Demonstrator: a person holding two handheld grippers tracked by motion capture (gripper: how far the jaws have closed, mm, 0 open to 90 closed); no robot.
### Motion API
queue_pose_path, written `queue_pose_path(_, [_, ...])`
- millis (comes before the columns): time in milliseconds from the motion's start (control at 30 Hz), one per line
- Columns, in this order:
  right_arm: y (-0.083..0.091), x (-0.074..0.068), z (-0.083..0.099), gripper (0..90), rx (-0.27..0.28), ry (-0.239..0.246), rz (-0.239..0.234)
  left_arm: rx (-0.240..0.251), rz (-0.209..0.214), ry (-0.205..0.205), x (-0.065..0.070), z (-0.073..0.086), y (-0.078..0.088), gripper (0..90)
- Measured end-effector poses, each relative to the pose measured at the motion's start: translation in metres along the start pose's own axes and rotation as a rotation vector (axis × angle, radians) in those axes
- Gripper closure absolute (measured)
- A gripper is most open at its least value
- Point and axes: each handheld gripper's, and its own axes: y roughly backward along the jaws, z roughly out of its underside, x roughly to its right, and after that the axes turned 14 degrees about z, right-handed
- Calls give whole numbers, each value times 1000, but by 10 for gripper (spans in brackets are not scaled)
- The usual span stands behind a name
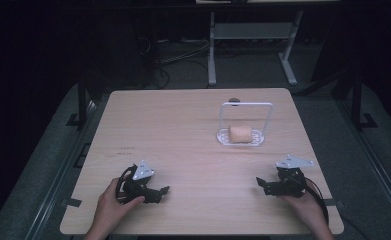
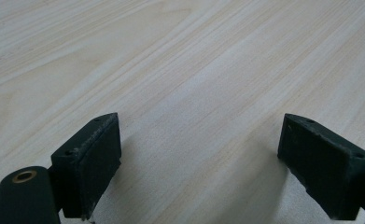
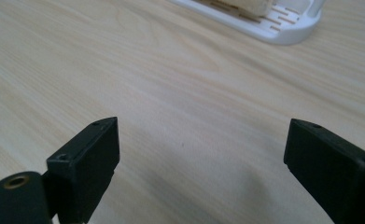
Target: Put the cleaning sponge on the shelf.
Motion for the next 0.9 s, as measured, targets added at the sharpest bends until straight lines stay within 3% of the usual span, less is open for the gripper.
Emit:
queue_pose_path(467, [-1, -1, 17, 103, -20, 17, 38, 0, 0, -1, 0, 0, 0, 128])
queue_pose_path(900, [-3, 0, 20, 96, -33, 0, 23, -1, 1, -2, 0, 0, 0, 129])
